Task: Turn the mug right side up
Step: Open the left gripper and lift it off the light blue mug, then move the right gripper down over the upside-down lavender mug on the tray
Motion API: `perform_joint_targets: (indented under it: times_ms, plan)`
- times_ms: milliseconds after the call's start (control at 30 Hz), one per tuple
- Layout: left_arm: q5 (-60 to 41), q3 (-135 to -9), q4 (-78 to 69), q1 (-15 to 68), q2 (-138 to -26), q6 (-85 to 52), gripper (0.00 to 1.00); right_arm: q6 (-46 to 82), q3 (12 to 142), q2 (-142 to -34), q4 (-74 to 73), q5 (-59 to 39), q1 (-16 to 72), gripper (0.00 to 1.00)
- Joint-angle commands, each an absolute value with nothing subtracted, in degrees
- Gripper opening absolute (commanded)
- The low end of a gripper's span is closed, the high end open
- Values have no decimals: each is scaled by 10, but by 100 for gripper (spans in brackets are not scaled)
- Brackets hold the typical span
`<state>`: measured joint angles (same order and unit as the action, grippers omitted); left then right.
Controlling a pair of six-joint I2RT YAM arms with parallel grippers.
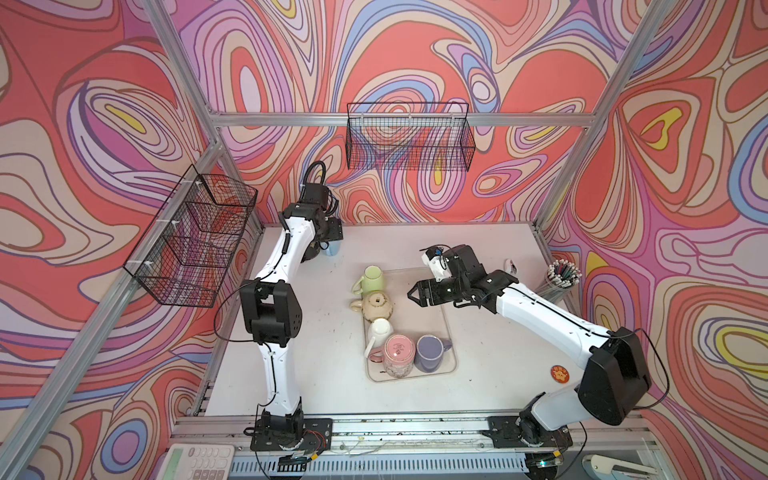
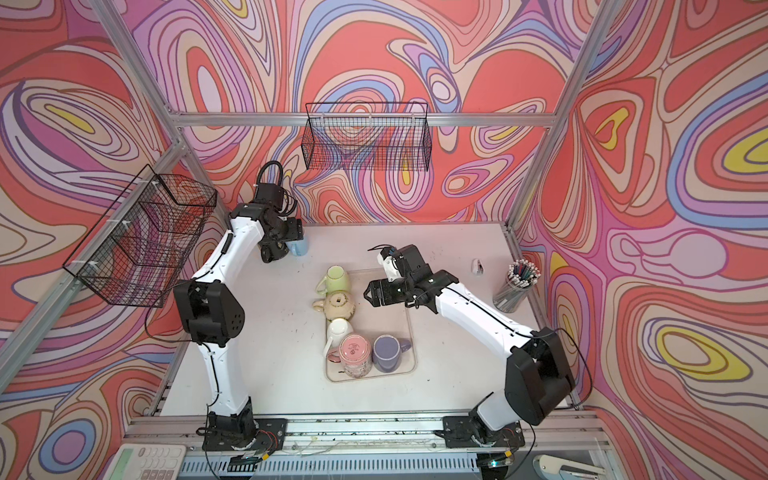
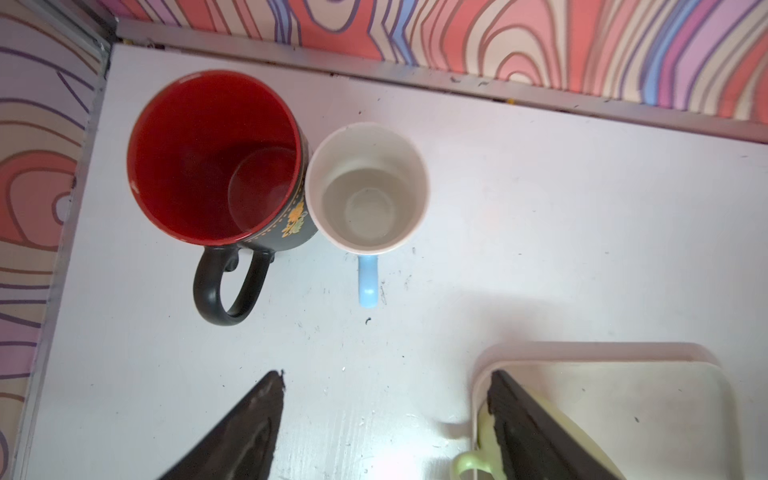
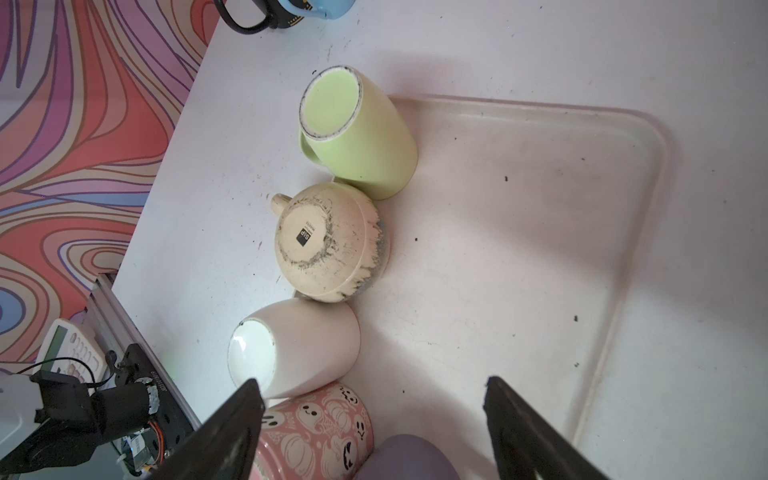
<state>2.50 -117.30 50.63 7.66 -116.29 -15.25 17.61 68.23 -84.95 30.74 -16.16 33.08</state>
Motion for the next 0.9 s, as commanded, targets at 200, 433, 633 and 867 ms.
perform_joint_targets:
  times_ms: [200, 433, 633, 867]
  plan:
    - [2, -988, 443, 131, -985, -173, 85, 187, 640, -773, 394, -75, 367, 87]
    - [-9, -862, 406, 180, -861, -192, 85, 231, 600, -736, 436, -17, 409, 87]
    - [-10, -786, 398, 223, -783, -199, 85, 294, 562, -713, 454, 22, 418, 81]
    - [-13, -732, 412, 251, -709, -191, 84, 337, 518, -699, 445, 24, 449, 71]
